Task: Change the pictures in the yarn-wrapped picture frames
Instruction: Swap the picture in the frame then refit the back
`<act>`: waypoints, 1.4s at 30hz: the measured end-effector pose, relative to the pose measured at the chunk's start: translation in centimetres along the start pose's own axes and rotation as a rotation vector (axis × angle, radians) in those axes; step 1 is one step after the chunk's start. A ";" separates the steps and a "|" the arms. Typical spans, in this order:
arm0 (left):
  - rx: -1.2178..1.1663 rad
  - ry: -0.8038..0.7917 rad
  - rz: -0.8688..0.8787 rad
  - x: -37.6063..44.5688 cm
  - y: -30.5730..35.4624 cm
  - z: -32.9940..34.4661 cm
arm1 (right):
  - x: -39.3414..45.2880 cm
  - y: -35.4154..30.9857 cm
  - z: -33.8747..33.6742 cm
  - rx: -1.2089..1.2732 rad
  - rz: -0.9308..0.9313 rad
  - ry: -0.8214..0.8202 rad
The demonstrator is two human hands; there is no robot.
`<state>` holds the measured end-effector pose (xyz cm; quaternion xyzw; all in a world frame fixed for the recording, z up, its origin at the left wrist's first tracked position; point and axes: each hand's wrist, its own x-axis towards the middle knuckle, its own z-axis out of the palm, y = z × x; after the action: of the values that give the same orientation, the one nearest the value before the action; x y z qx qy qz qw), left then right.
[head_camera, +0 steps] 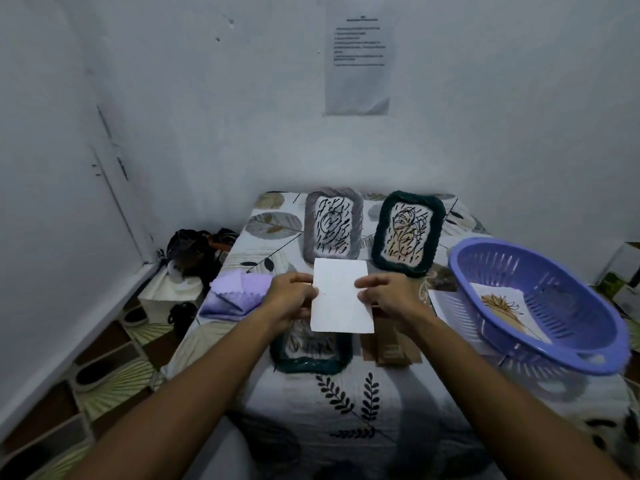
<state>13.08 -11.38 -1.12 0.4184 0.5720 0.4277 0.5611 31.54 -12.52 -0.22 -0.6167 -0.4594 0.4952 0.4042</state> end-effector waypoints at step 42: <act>1.544 -0.411 0.432 1.9 -3.4 -7.5 | 0.6 3.3 3.4 -1.155 -0.348 -0.390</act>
<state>5.55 -10.67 -4.93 0.8567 0.4977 -0.0723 0.1148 28.85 -12.60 -4.17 -0.5500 -0.8114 0.1975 -0.0102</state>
